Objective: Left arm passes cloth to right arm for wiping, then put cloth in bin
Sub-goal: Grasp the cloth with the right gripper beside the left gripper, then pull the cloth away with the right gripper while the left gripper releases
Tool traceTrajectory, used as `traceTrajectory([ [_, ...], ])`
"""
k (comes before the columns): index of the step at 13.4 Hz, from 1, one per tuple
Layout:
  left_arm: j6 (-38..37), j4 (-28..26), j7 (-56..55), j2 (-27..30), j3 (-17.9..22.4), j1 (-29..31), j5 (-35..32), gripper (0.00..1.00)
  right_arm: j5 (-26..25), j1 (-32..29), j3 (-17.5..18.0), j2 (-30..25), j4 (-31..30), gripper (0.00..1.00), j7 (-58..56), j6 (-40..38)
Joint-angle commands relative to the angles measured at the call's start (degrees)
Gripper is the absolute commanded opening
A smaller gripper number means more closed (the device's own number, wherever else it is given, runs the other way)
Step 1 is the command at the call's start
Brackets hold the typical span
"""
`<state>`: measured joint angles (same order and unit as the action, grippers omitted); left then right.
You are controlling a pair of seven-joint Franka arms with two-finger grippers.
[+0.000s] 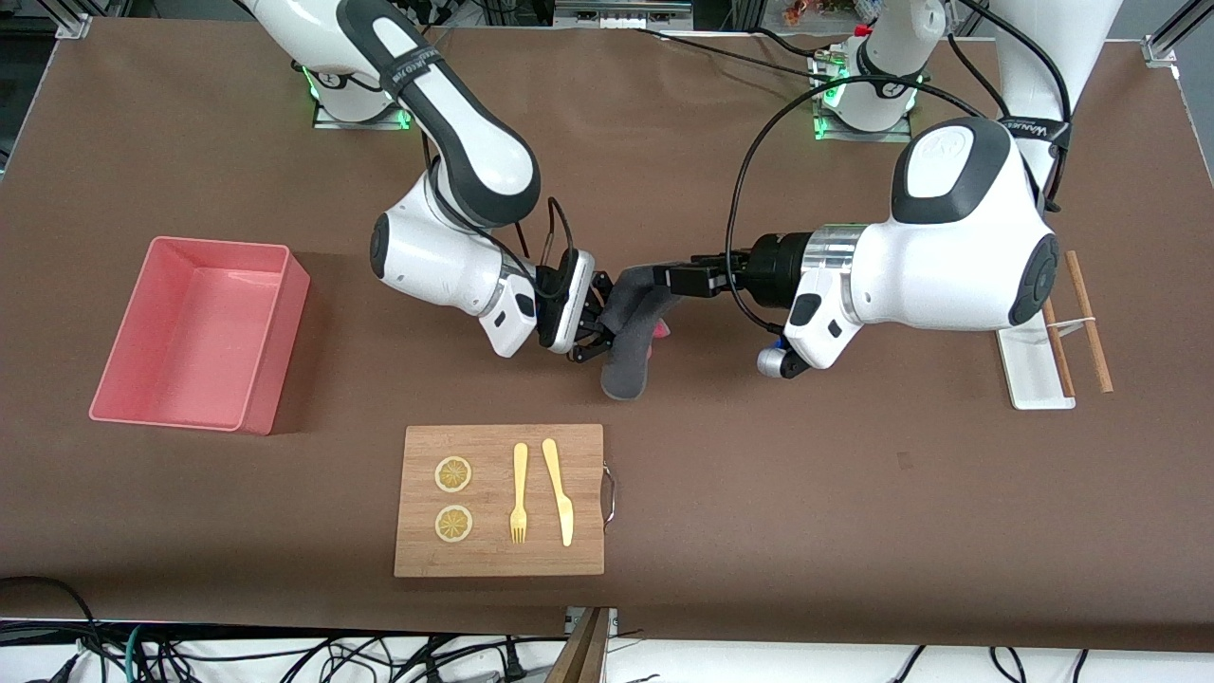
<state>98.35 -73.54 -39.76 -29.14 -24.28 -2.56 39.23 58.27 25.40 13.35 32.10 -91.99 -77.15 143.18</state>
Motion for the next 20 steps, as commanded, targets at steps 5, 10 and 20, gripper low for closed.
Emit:
traceTrajectory([
  [5, -11.0, 1.0, 6.7, 4.5, 0.5, 0.5, -17.1, 1.00, -18.4, -0.5, -11.1, -9.8, -5.9, 0.00, 21.9, -18.3],
  [10, -15.9, 0.9, 15.0, 7.8, 0.5, 1.9, -30.7, 1.00, -30.8, -8.2, -12.6, -15.1, -15.8, 0.00, 32.9, -22.1],
  [20, -16.0, -3.4, 38.9, 14.4, 8.7, 2.8, -42.8, 1.00, -54.1, -11.3, -13.3, -20.4, -22.9, 0.00, 71.3, -27.5],
])
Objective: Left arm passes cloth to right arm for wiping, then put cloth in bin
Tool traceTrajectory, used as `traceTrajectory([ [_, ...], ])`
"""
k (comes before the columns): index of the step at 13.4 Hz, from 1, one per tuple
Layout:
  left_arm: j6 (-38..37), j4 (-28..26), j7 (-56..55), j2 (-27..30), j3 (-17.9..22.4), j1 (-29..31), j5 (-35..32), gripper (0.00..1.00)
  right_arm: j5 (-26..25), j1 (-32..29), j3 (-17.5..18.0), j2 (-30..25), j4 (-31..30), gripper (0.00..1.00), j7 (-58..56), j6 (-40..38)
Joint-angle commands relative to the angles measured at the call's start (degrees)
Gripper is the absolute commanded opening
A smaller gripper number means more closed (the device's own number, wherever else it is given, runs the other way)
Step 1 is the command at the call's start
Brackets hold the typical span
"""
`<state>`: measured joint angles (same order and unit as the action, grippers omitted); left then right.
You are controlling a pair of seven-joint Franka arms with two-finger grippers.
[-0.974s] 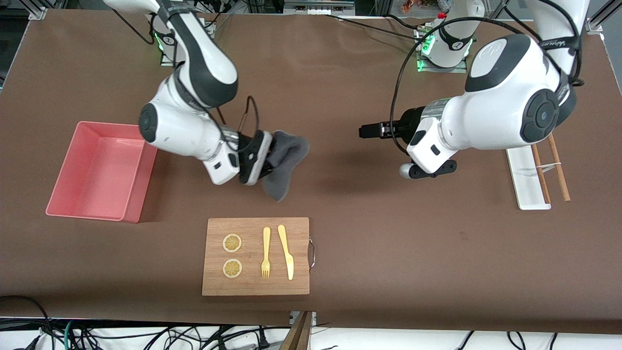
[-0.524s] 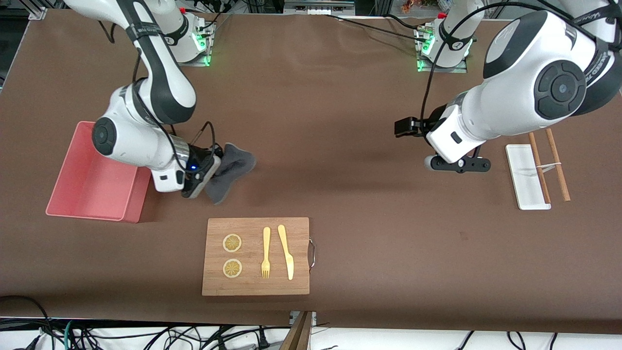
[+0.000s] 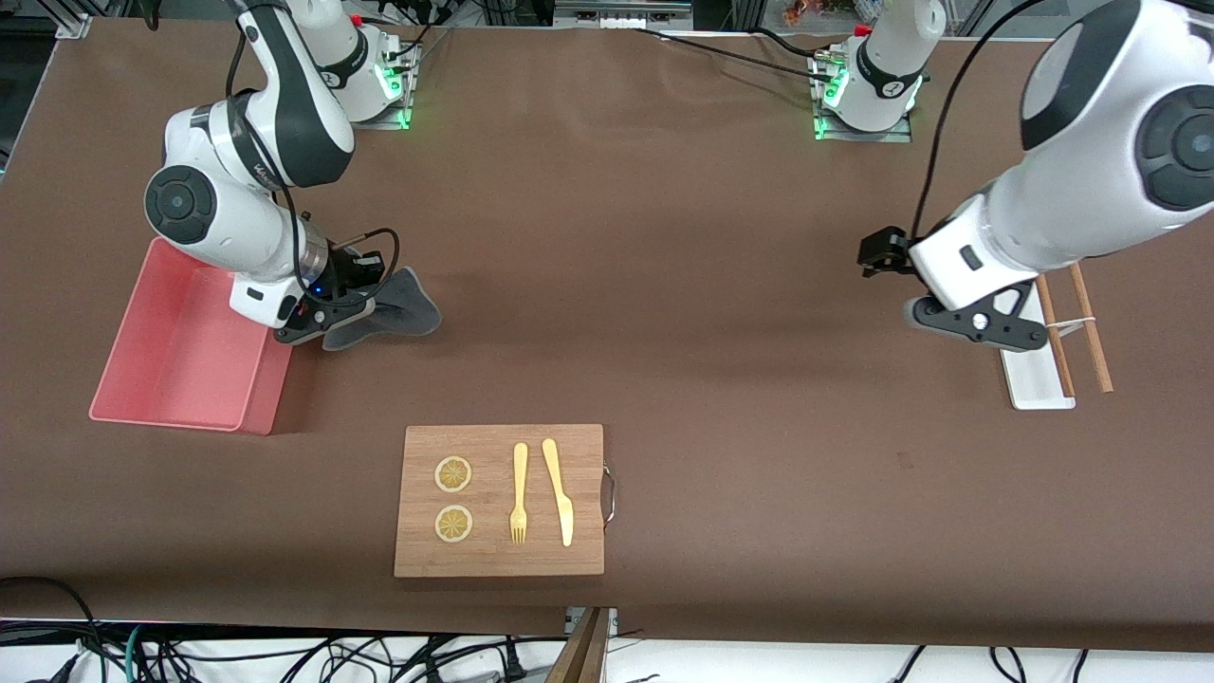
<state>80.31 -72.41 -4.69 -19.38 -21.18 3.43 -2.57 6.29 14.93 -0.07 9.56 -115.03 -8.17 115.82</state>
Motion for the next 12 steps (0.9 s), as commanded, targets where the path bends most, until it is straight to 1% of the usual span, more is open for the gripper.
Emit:
traceTrajectory([
  [1, 5.3, -8.8, 5.7, 8.0, 9.9, -5.5, -0.9, 1.00, -2.9, -0.8, -0.7, 4.8, 1.0, 0.00, 2.5, 0.5],
  [2, 8.9, -13.5, 7.7, 10.9, 13.0, -7.1, -0.3, 1.00, -3.0, -0.9, -0.9, 7.2, 1.9, 0.00, 2.5, 1.1],
  [3, 11.9, -17.4, 8.3, 13.8, 15.0, -7.6, 0.0, 1.00, -2.8, -1.0, -1.6, 9.8, 2.7, 0.00, 2.0, 1.6],
  [4, 14.6, -20.0, 8.9, 15.6, 16.2, -7.5, -0.1, 1.00, -2.2, -1.4, -2.6, 12.9, 4.0, 0.00, 1.9, 3.3],
  [5, 15.6, -21.5, 10.0, 16.8, 16.3, -7.2, -0.2, 1.00, -2.2, -1.7, -2.6, 14.9, 5.1, 0.00, 1.8, 4.2],
  [6, 15.5, -21.9, 10.8, 17.4, 16.4, -6.9, -0.5, 1.00, -2.2, -1.6, -2.6, 16.3, 5.7, 0.00, 2.5, 4.2],
  [9, 15.4, -22.3, 10.0, 18.8, 16.3, -6.8, -0.2, 1.00, -2.4, -1.6, -2.6, 17.9, 7.9, 0.00, 2.5, 3.8],
  [10, 15.5, -23.6, 10.2, 19.5, 16.3, -6.2, 0.2, 1.00, -2.2, -1.3, -2.3, 18.0, 8.1, 0.00, 2.6, 4.1],
  [11, 15.7, -25.9, 10.0, 21.2, 16.3, -5.5, 0.3, 1.00, -2.1, -0.6, -2.0, 18.1, 8.6, 0.00, 2.9, 4.1],
  [12, 15.8, -27.4, 9.9, 22.4, 16.3, -5.4, 0.9, 1.00, -2.1, 0.9, -2.0, 18.8, 9.5, 0.00, 4.5, 4.1],
])
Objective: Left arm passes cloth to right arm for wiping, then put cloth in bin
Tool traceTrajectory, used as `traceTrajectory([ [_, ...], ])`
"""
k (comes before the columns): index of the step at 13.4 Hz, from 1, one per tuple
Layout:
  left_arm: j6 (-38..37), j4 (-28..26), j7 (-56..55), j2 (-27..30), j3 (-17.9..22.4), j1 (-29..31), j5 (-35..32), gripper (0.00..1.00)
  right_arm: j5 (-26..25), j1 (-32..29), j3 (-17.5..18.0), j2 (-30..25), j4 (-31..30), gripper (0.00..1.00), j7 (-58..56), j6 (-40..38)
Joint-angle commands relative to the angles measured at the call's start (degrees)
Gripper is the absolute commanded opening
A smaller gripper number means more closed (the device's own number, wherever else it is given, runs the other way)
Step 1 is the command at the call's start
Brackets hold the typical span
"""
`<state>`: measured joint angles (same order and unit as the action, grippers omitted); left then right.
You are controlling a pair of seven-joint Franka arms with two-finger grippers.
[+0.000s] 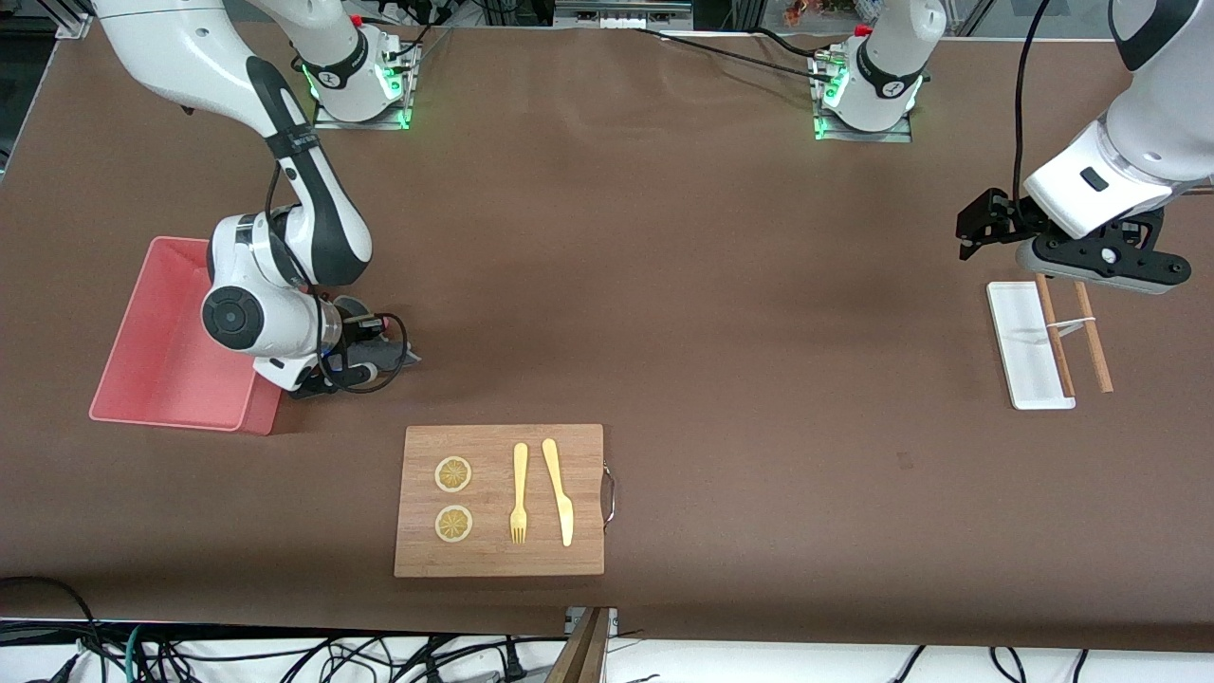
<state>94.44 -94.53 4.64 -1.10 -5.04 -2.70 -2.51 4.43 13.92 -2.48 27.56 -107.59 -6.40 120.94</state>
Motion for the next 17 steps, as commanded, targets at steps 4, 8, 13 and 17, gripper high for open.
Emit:
traceTrajectory([
  [4, -0.6, -4.9, -2.4, 3.7, 0.1, 1.1, 2.6, 1.00, -0.1, 8.3, 0.5, 4.9, 6.7, 0.00, 14.3, -0.4],
  [8, -0.7, -4.7, -2.2, 3.6, 0.1, 1.1, 2.7, 1.00, 0.0, 16.2, 0.5, 7.9, 10.9, 0.00, 28.9, -0.4],
  [13, -0.7, -4.3, -2.2, 3.4, 0.1, 1.1, 2.8, 1.00, 7.4, 24.0, 0.6, 10.7, 16.5, 0.00, 41.1, -0.4],
  [17, -0.7, -4.3, -2.4, 3.3, 0.1, 1.1, 2.8, 1.00, 8.2, 24.7, 0.2, 11.0, 17.3, 0.00, 42.2, -0.8],
])
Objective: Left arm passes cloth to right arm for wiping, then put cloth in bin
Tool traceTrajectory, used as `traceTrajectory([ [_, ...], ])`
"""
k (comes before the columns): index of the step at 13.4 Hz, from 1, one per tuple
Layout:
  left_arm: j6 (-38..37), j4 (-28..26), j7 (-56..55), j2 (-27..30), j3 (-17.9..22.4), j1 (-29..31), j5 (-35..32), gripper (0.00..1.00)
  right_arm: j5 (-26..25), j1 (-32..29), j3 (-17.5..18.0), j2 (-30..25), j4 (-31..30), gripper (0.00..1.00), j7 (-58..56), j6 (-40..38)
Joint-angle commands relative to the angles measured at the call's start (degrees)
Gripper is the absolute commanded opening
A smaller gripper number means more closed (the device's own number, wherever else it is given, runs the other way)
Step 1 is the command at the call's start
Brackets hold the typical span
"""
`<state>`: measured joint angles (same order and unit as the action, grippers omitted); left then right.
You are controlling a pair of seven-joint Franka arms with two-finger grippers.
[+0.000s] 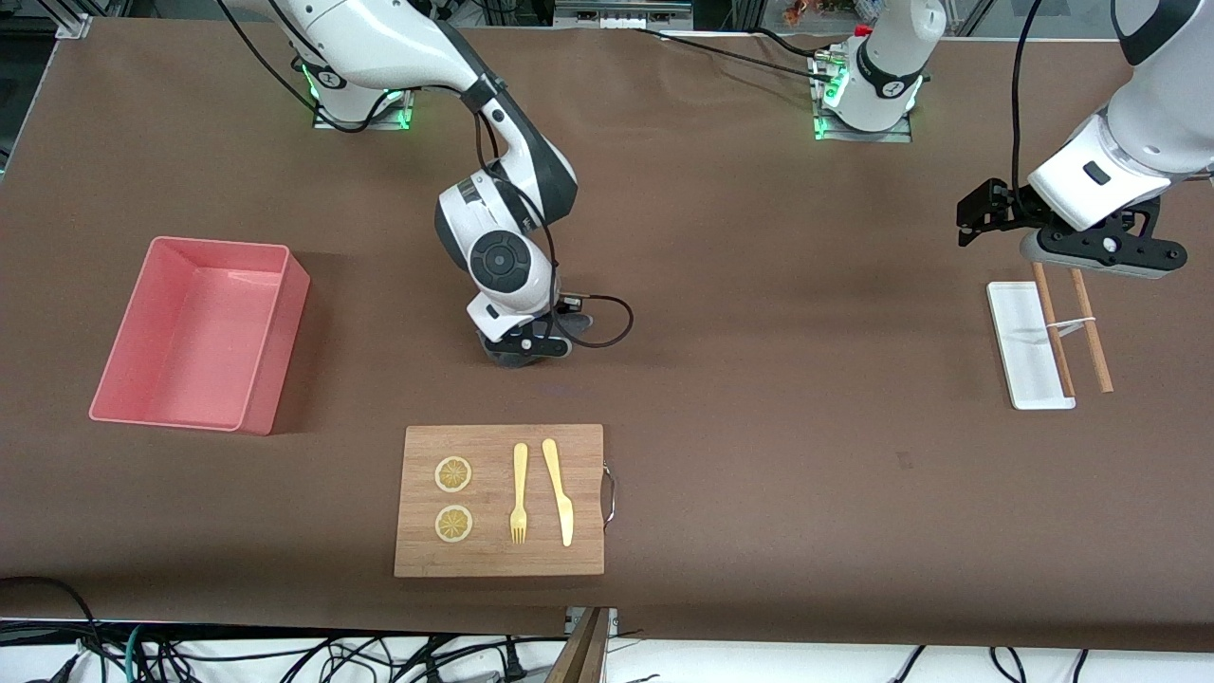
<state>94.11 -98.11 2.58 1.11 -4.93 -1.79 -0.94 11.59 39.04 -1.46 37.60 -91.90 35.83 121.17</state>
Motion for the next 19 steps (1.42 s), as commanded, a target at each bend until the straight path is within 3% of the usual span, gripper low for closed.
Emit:
traceTrajectory([
  [1, -0.3, -0.7, -0.4, 1.1, 0.0, 0.2, 1.2, 1.00, 0.9, -1.9, -0.8, 1.0, 1.2, 0.00, -0.7, -1.5],
  [4, -0.3, -0.7, -0.4, 1.1, 0.0, 0.1, 1.2, 1.00, 0.9, -6.2, -1.1, 0.3, -2.0, 0.00, -5.3, -3.7],
  [6, -0.3, -0.7, -0.3, 1.1, 0.0, 0.2, 1.2, 1.00, 0.8, -6.6, -3.5, -0.3, -3.4, 0.00, -6.1, -4.0],
  [11, -0.3, -0.7, -0.3, 1.1, 0.0, 0.3, 1.3, 1.00, 1.2, -6.8, -13.9, -2.6, -10.2, 0.00, -25.5, -4.1],
  [15, -0.3, -0.7, -0.2, 1.1, 0.0, 0.3, 1.3, 1.00, 1.4, -9.7, -19.3, -3.9, -13.0, 0.00, -37.8, -3.8],
  [19, -0.3, -0.7, -0.1, 1.1, 0.0, 0.3, 1.3, 1.00, 1.3, -16.6, -20.4, -5.2, -13.0, 0.00, -51.9, -4.5],
])
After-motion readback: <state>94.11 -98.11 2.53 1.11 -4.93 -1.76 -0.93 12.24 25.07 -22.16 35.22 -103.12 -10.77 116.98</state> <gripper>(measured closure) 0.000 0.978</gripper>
